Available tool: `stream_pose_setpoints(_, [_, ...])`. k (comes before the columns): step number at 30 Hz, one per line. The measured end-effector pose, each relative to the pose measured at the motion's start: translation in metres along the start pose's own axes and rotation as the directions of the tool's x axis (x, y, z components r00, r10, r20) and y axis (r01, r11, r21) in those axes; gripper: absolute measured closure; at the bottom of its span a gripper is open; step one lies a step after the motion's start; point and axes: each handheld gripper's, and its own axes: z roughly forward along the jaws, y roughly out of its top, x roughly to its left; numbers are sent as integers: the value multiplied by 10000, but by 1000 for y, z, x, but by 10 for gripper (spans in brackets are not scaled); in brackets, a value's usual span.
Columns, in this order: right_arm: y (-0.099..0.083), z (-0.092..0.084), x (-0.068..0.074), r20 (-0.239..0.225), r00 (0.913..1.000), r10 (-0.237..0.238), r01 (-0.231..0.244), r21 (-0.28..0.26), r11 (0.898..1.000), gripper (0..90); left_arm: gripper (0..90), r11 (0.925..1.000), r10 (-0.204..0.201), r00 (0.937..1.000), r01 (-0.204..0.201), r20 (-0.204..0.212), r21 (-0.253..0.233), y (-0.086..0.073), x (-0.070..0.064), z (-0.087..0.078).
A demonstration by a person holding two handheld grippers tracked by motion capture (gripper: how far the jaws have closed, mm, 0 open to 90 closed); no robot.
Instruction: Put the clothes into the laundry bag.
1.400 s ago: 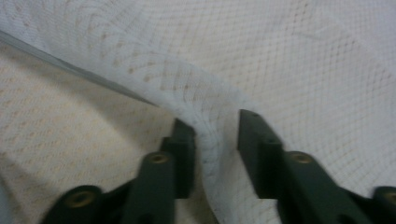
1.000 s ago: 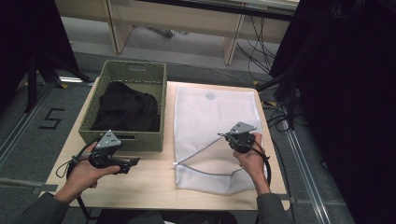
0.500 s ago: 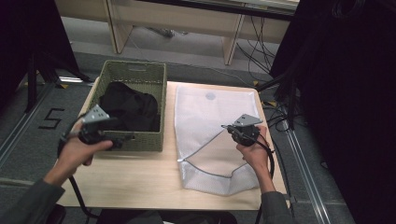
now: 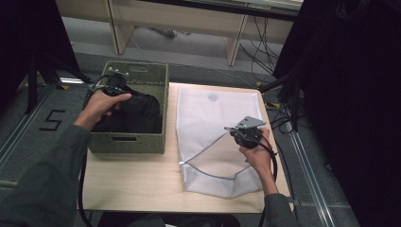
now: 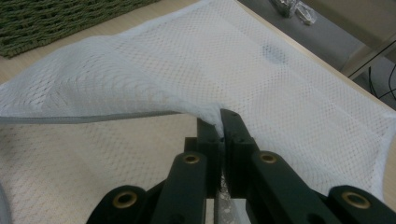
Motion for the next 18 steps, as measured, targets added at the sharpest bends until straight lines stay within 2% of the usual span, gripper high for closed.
stream_pose_setpoints(1, [-1, 0, -1, -73, 9999, -151, 151, 7, 9999, 873, 151, 9999, -63, 9995, 68, -324, 134, 1, 2, 9])
stream_pose_setpoints(2, [-2, 0, -2, 100, 9997, -231, 232, -85, 9997, 872, 152, 9995, -26, 9983, 44, -578, 308, 1, 4, 15])
stream_pose_setpoints(3, [-3, 0, -1, 159, 9999, -60, 61, -92, 9999, 872, 152, 9988, -54, 9957, 99, -922, 487, 1, 7, 23])
stream_pose_setpoints(4, [-4, 0, -2, -69, 10000, -38, 38, 61, 10000, 871, 152, 9976, -159, 9931, 235, -1158, 647, -1, 11, 29])
stream_pose_setpoints(5, [-4, -1, -3, 26, 10000, -20, 19, 68, 10000, 870, 152, 9942, -356, 9897, 492, -1386, 961, -5, 16, 38])
stream_pose_setpoints(6, [-5, -1, -3, -12, 10000, 83, -83, 56, 10000, 868, 152, 9931, -364, 9885, 522, -1469, 1049, -8, 18, 42])
stream_pose_setpoints(7, [-5, 0, -4, -1, 10000, -88, 88, 21, 10000, 862, 150, 9884, -441, 9893, 634, -1390, 1383, -12, 19, 49])
stream_pose_setpoints(8, [-5, 0, -4, -1, 10000, -88, 88, 21, 10000, 862, 149, 9884, -441, 9893, 634, -1390, 1383, -12, 19, 49])
stream_pose_setpoints(9, [-6, 2, -3, -128, 9998, -122, 124, 160, 9998, 859, 147, 9885, -473, 9914, 640, -1217, 1371, -16, 19, 53])
stream_pose_setpoints(10, [-6, 3, -2, -104, 9999, 37, -35, 192, 9998, 859, 146, 9835, -718, 9931, 860, -929, 1594, -26, 18, 64])
stream_pose_setpoints(11, [-6, 3, -1, -189, 9998, 108, -103, 291, 9995, 858, 144, 9753, -658, 9937, 831, -902, 2045, -31, 19, 68])
stream_pose_setpoints(12, [-6, 3, -1, -189, 9998, 108, -103, 291, 9995, 858, 143, 9753, -658, 9937, 831, -902, 2045, -31, 19, 68])
stream_pose_setpoints(14, [-6, 5, 1, -122, 9998, -178, 183, 349, 9992, 857, 142, 9748, -681, 9911, 906, -1148, 2039, -41, 23, 76])
stream_pose_setpoints(15, [-6, 6, 1, -249, 9994, -239, 249, 415, 9988, 857, 140, 9758, -704, 9898, 941, -1237, 1974, -43, 25, 79])
stream_pose_setpoints(17, [-7, 7, 2, -253, 9996, -136, 146, 398, 9991, 855, 132, 9829, -645, 9906, 839, -1208, 1637, -46, 26, 81])
stream_pose_setpoints(18, [-7, 8, 3, -271, 9996, -94, 106, 470, 9988, 853, 141, 9825, -453, 9911, 669, -1253, 1741, -46, 27, 81])
